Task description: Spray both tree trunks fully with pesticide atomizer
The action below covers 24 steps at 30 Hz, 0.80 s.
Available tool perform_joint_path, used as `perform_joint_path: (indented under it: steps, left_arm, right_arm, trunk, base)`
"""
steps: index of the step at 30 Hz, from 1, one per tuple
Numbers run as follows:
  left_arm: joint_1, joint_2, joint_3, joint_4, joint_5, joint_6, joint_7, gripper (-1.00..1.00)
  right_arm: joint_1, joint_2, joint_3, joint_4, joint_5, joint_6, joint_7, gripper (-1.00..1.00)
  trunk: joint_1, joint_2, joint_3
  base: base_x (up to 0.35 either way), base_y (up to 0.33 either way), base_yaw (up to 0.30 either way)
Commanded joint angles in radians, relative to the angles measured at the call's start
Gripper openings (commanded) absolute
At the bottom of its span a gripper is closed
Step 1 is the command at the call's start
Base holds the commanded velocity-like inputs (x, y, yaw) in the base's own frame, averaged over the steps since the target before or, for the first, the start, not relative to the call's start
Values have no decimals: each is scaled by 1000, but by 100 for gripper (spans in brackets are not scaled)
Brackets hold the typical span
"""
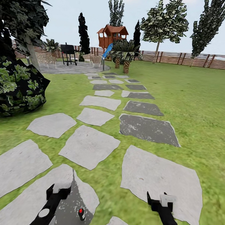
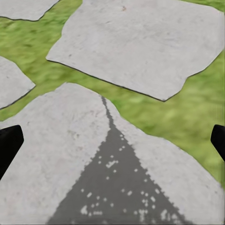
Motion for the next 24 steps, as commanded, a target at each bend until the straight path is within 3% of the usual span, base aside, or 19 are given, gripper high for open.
perform_joint_path:
  steps: [1, 4, 6, 17, 24]
  left_arm:
    - [-15, -1, 0, 0, 0, 29, -3, 100]
    - [-60, -2, -1, 1, 0, 107, -61, 100]
    - [-138, -2, 0, 2, -4, 201, -180, 100]
    - [-141, 3, -5, 2, -8, 167, -194, 100]
    - [-141, 8, -3, 2, -8, 162, -191, 100]
  right_arm:
    - [-24, 0, 0, -3, -1, 20, 0, 100]
    - [-88, 0, -1, -8, -2, 119, 1, 100]
    - [-178, -6, -5, -9, 0, 215, 2, 100]
    - [-190, -11, -1, 17, 5, 223, 10, 100]
    - [-190, -11, -1, 42, 5, 222, 8, 100]
  trunk:
    - [0, 0, 0]
    - [0, 0, 0]
    - [0, 0, 0]
    - [0, 0, 0]
    - [0, 0, -1]
  base:
    - [0, 0, 0]
    - [0, 0, 0]
    - [0, 0, 0]
    - [-6, -7, 0]
    - [-190, -174, -4]
